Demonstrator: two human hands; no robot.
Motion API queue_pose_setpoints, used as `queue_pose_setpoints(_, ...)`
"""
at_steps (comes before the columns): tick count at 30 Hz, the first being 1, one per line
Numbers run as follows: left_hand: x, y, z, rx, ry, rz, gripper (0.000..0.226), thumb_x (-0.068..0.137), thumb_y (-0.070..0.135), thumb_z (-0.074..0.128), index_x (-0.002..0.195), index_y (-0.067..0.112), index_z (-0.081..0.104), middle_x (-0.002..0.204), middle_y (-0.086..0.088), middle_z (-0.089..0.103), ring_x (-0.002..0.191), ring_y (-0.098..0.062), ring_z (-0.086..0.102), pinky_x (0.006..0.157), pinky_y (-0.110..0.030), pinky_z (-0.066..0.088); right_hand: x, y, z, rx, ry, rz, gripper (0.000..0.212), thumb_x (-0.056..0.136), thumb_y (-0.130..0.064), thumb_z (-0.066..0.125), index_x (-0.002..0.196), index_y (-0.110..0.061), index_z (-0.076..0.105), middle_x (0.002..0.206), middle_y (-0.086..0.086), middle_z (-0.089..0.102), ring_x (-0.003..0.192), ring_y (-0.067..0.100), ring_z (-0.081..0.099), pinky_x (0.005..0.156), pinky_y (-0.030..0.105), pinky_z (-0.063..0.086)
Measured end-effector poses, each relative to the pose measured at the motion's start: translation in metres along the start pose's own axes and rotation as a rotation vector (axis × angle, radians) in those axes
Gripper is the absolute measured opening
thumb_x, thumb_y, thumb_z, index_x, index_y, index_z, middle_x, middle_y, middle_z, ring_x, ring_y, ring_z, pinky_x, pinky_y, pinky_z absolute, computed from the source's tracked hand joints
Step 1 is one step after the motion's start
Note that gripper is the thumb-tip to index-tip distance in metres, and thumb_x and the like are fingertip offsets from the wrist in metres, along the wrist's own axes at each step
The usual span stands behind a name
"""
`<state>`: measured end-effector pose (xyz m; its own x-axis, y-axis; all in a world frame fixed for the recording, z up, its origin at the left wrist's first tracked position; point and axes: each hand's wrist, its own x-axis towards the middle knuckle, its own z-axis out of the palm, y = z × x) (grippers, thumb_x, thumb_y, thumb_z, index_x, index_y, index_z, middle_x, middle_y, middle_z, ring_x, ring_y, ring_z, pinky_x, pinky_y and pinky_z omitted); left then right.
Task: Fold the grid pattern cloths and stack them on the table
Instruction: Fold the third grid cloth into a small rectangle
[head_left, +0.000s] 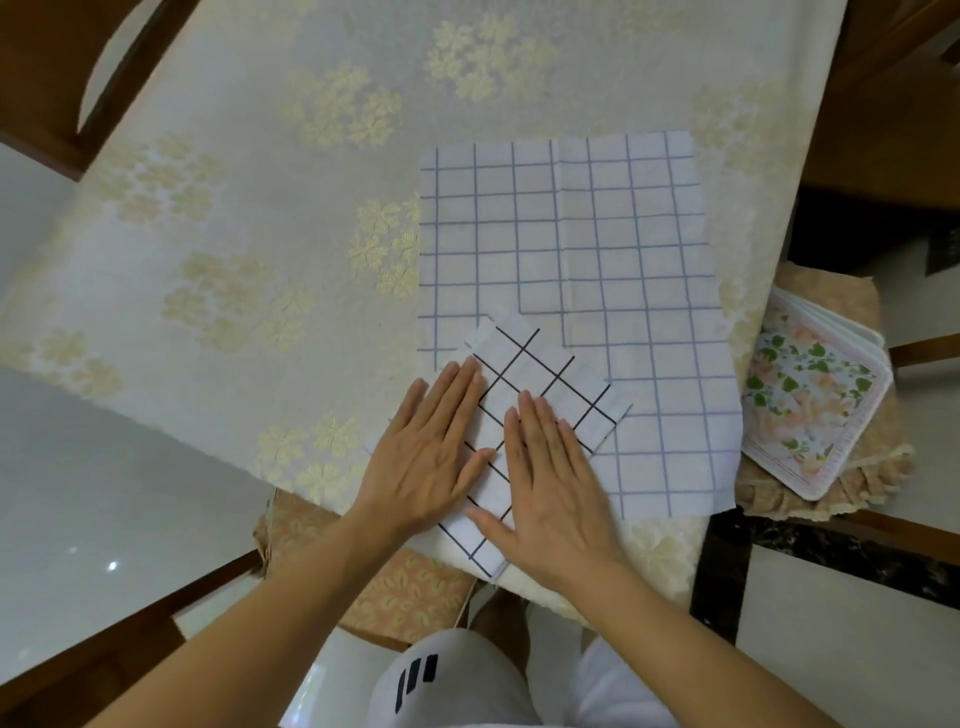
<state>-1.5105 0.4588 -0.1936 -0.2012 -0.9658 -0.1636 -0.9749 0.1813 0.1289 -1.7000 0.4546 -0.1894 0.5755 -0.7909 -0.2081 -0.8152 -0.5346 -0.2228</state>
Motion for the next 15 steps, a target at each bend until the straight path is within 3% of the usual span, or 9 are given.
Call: queue_pose_setpoints(15, -0.007, -0.003, -0.001, 0.006, 0.006, -0.013, 0.076, 0.101, 0.057, 0.025, 0.157, 0.008, 0.009, 0.166, -0.008, 0.001, 0.153, -0.019, 0.002, 0.120, -0.044, 0.016, -0.015, 0.005, 0.005, -0.067, 0.008, -0.027, 0.095, 0.095, -0.073, 0.028, 0.155, 0.000, 0.020, 0.165, 0.019, 0.008, 0.153, 0.030, 0.008, 0.118, 0.047, 0.016)
